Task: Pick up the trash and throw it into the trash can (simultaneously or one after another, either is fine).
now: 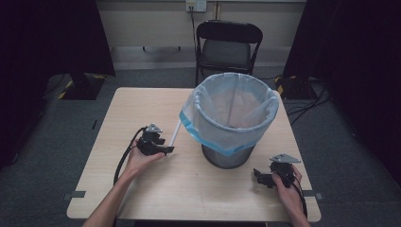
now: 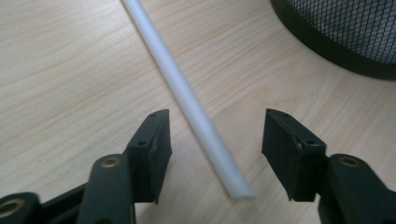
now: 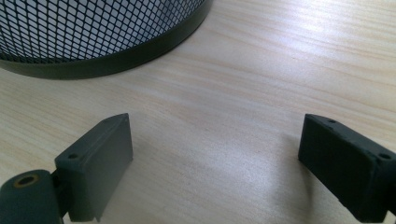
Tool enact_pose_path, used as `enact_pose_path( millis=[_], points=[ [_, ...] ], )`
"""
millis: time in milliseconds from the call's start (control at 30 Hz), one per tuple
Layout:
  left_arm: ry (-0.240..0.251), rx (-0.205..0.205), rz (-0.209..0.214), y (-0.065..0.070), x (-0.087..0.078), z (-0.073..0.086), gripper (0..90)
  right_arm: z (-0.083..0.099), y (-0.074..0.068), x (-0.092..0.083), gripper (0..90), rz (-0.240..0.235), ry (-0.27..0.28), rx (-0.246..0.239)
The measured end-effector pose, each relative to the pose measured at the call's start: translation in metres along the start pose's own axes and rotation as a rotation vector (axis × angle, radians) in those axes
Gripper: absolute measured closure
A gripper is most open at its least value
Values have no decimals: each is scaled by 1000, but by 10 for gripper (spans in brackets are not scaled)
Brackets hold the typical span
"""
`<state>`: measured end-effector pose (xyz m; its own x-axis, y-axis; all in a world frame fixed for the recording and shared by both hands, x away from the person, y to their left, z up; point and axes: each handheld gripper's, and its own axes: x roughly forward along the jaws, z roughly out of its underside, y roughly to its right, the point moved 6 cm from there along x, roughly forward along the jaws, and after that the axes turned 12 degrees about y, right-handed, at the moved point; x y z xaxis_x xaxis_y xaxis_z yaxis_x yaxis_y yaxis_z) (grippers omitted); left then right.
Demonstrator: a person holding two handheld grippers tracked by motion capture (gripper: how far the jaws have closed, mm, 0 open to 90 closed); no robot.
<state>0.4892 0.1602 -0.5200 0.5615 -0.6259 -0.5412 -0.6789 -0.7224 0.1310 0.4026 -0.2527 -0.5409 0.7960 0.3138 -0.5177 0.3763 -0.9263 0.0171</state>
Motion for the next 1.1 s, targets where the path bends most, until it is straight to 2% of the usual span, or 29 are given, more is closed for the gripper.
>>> enact_pose_path(
  millis=[67,167,300,367,433,533,700,767,900,1100],
  points=[
    [-9,8,5,1,2,2,473,0,0,0,91,0,0,0],
    [-51,43,-16,2,6,6,499,0,0,0,90,0,0,0],
    [-48,59,-48,2,8,6,554,0,0,0,90,0,0,0],
    [-60,89,-69,2,8,6,579,0,0,0,90,0,0,0],
    [-58,82,-80,1,8,6,642,0,0,0,90,0,0,0],
    [-50,61,-100,-1,7,6,695,0,0,0,90,0,0,0],
    [-52,58,-113,-4,7,5,750,0,0,0,90,0,0,0],
    [-47,36,-116,-5,7,6,791,0,0,0,90,0,0,0],
    [-40,30,-125,-3,8,5,794,0,0,0,90,0,0,0],
    [-35,14,-117,-5,7,5,800,0,0,0,90,0,0,0]
  ],
)
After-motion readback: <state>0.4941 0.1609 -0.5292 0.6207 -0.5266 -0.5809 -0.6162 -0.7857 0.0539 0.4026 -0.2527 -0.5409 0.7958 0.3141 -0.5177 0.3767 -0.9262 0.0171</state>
